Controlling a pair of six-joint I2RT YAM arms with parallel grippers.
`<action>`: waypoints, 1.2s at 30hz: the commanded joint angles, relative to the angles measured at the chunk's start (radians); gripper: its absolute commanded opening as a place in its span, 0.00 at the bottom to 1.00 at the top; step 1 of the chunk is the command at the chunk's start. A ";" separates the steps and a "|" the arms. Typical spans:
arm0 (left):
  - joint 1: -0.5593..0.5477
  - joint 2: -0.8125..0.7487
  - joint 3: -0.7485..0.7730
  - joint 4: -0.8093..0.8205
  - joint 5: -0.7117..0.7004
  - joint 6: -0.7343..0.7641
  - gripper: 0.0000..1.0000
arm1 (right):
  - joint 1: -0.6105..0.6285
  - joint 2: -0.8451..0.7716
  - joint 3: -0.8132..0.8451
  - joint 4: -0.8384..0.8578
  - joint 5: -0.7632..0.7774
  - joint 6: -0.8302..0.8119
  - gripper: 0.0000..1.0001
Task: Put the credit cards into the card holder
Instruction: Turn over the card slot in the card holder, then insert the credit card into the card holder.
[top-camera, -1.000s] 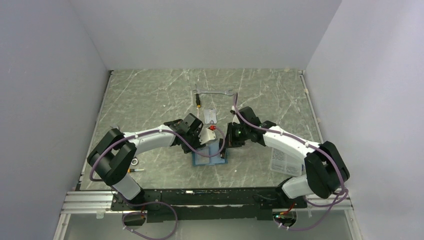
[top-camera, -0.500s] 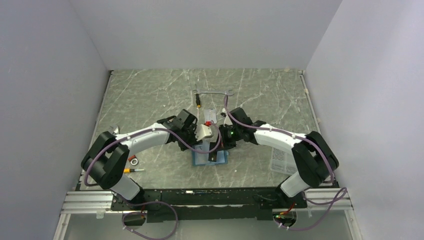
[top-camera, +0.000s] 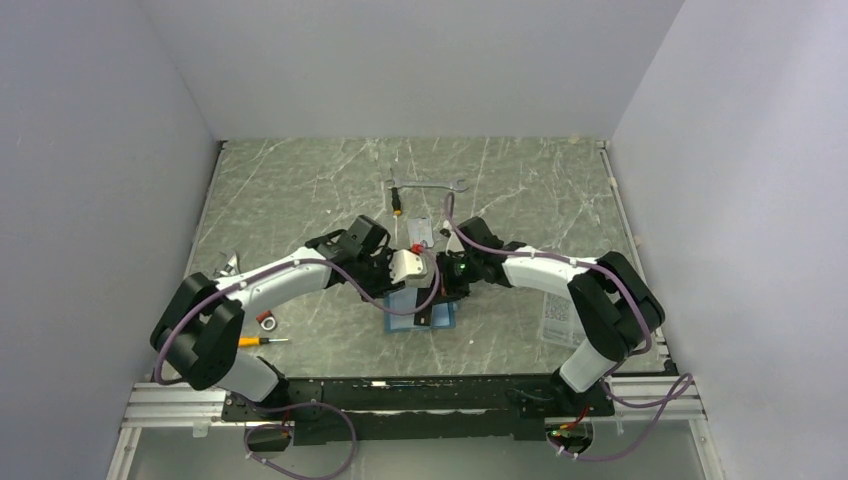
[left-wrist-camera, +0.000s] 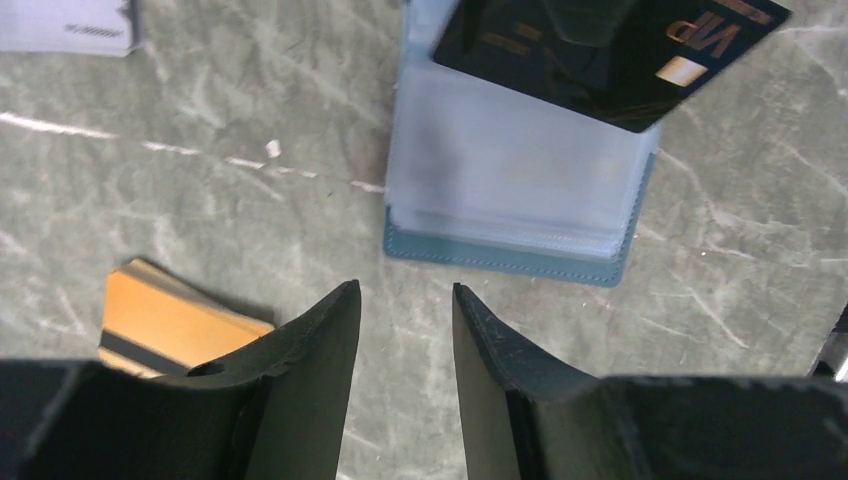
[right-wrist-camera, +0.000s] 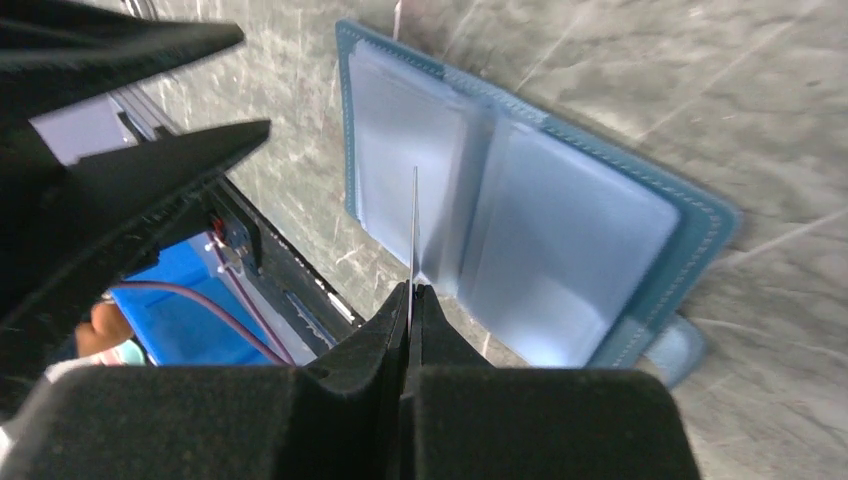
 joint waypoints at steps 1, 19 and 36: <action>-0.041 0.053 0.040 0.011 0.041 0.009 0.45 | -0.071 -0.036 -0.030 0.063 -0.088 -0.006 0.00; -0.116 0.107 0.004 0.031 -0.061 0.057 0.41 | -0.125 0.011 -0.123 0.238 -0.159 0.040 0.00; -0.117 0.094 -0.069 0.044 -0.115 0.078 0.39 | -0.128 0.045 -0.234 0.504 -0.192 0.166 0.00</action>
